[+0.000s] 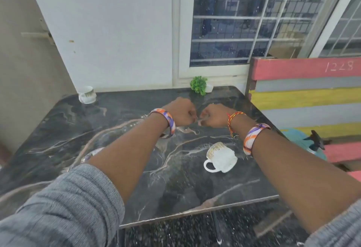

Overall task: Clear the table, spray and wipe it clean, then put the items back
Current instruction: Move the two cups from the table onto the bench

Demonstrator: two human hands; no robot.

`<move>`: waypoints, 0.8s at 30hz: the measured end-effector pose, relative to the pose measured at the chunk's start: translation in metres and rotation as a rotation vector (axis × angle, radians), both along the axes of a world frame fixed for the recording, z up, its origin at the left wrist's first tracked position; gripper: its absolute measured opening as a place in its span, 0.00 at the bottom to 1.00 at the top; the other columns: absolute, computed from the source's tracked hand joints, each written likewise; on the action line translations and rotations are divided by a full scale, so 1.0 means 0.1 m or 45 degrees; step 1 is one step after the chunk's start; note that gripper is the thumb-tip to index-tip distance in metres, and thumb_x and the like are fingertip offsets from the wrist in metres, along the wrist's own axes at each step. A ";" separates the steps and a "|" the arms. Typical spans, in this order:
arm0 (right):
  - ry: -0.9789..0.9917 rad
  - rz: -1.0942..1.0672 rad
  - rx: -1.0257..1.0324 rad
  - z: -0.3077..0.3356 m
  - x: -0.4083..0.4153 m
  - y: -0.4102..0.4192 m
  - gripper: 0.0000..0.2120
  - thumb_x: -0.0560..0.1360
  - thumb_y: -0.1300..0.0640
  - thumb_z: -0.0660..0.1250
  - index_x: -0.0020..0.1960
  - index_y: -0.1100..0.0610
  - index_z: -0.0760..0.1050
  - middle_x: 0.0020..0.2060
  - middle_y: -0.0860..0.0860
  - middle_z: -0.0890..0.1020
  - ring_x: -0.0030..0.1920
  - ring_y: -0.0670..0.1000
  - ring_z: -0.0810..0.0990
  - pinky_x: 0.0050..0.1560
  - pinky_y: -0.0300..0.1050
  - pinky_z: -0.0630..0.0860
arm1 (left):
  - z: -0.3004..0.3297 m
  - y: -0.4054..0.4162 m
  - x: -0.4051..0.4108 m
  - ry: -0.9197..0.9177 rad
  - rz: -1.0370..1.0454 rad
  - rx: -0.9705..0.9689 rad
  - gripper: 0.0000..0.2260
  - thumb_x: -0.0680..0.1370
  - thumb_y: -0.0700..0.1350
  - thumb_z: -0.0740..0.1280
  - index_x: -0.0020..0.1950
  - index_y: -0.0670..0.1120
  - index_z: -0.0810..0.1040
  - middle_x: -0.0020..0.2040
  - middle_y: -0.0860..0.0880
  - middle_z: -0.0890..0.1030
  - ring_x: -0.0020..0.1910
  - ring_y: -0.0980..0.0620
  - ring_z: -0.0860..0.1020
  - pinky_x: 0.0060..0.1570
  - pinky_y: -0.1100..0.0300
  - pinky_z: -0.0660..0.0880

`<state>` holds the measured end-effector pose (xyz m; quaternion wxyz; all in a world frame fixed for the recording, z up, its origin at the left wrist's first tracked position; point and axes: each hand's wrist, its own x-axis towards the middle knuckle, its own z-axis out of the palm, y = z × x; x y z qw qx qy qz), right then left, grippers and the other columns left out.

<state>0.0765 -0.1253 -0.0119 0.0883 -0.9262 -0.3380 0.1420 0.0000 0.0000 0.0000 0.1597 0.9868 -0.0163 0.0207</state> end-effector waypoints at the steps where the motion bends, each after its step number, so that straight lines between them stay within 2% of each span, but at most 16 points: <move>1: 0.051 -0.020 -0.131 -0.05 -0.02 -0.05 0.22 0.72 0.47 0.68 0.59 0.61 0.75 0.55 0.56 0.80 0.57 0.59 0.78 0.59 0.51 0.75 | -0.06 -0.03 -0.01 0.063 -0.001 0.011 0.11 0.75 0.40 0.64 0.54 0.41 0.82 0.55 0.42 0.83 0.56 0.45 0.79 0.55 0.58 0.73; 3: 0.166 -0.059 -0.350 -0.14 -0.08 -0.15 0.25 0.70 0.44 0.70 0.58 0.61 0.74 0.55 0.54 0.79 0.58 0.58 0.78 0.59 0.51 0.75 | -0.22 -0.08 -0.02 0.110 -0.013 -0.006 0.11 0.75 0.41 0.64 0.53 0.41 0.83 0.55 0.42 0.83 0.56 0.43 0.79 0.56 0.57 0.74; 4: 0.208 -0.090 -0.426 -0.19 -0.13 -0.22 0.23 0.69 0.43 0.70 0.53 0.60 0.75 0.51 0.54 0.80 0.54 0.58 0.79 0.56 0.49 0.75 | -0.30 -0.09 -0.02 0.132 -0.022 0.003 0.11 0.75 0.41 0.64 0.53 0.41 0.83 0.55 0.42 0.83 0.56 0.43 0.79 0.57 0.56 0.75; 6: 0.256 -0.146 -0.448 -0.30 -0.14 -0.30 0.19 0.66 0.41 0.72 0.38 0.58 0.75 0.38 0.53 0.81 0.44 0.57 0.80 0.49 0.47 0.76 | -0.44 -0.13 -0.02 0.206 -0.041 0.010 0.11 0.75 0.42 0.65 0.53 0.42 0.83 0.54 0.43 0.84 0.56 0.44 0.80 0.58 0.57 0.75; 8: 0.313 -0.204 -0.377 -0.36 -0.17 -0.33 0.17 0.64 0.43 0.74 0.33 0.55 0.74 0.33 0.52 0.80 0.37 0.55 0.80 0.44 0.46 0.77 | -0.53 -0.13 -0.02 0.244 -0.054 -0.011 0.11 0.76 0.42 0.64 0.53 0.40 0.83 0.54 0.43 0.84 0.56 0.45 0.80 0.58 0.56 0.75; 10: 0.356 -0.243 -0.308 -0.44 -0.21 -0.31 0.15 0.64 0.47 0.75 0.33 0.55 0.73 0.31 0.51 0.79 0.34 0.52 0.79 0.38 0.42 0.76 | -0.59 -0.10 -0.03 0.265 -0.039 -0.019 0.11 0.76 0.42 0.64 0.54 0.40 0.83 0.55 0.43 0.84 0.56 0.45 0.80 0.58 0.56 0.75; 15: 0.227 -0.196 -0.433 -0.54 -0.28 -0.12 0.12 0.64 0.54 0.74 0.32 0.55 0.71 0.33 0.51 0.79 0.42 0.55 0.82 0.45 0.44 0.79 | -0.62 0.12 -0.08 0.255 0.033 -0.106 0.11 0.76 0.40 0.64 0.54 0.40 0.82 0.55 0.43 0.83 0.56 0.46 0.80 0.55 0.60 0.74; 17: 0.257 -0.165 -0.402 -0.52 -0.22 0.07 0.12 0.63 0.54 0.74 0.30 0.55 0.71 0.31 0.51 0.77 0.41 0.56 0.81 0.42 0.43 0.77 | -0.61 0.29 -0.10 0.240 0.084 -0.118 0.11 0.76 0.40 0.64 0.54 0.39 0.83 0.54 0.43 0.84 0.56 0.46 0.79 0.54 0.62 0.73; 20: 0.296 -0.124 -0.243 -0.45 -0.12 0.50 0.13 0.63 0.56 0.74 0.30 0.56 0.69 0.29 0.52 0.74 0.38 0.56 0.78 0.40 0.44 0.75 | -0.55 0.65 -0.10 0.192 0.185 -0.121 0.11 0.75 0.40 0.64 0.54 0.40 0.83 0.55 0.43 0.83 0.56 0.45 0.79 0.53 0.62 0.73; 22: 0.312 -0.072 -0.109 -0.41 -0.05 0.87 0.14 0.62 0.57 0.74 0.29 0.56 0.68 0.32 0.54 0.75 0.38 0.57 0.78 0.39 0.46 0.74 | -0.50 0.96 -0.10 0.166 0.274 -0.136 0.11 0.76 0.40 0.64 0.54 0.40 0.82 0.56 0.43 0.83 0.56 0.44 0.79 0.53 0.61 0.73; 24: 0.338 -0.027 0.015 -0.39 0.01 1.24 0.11 0.60 0.56 0.74 0.33 0.57 0.72 0.36 0.57 0.78 0.41 0.59 0.80 0.38 0.46 0.75 | -0.47 1.31 -0.11 0.126 0.391 -0.158 0.11 0.76 0.41 0.64 0.54 0.39 0.82 0.56 0.42 0.83 0.56 0.43 0.79 0.55 0.59 0.73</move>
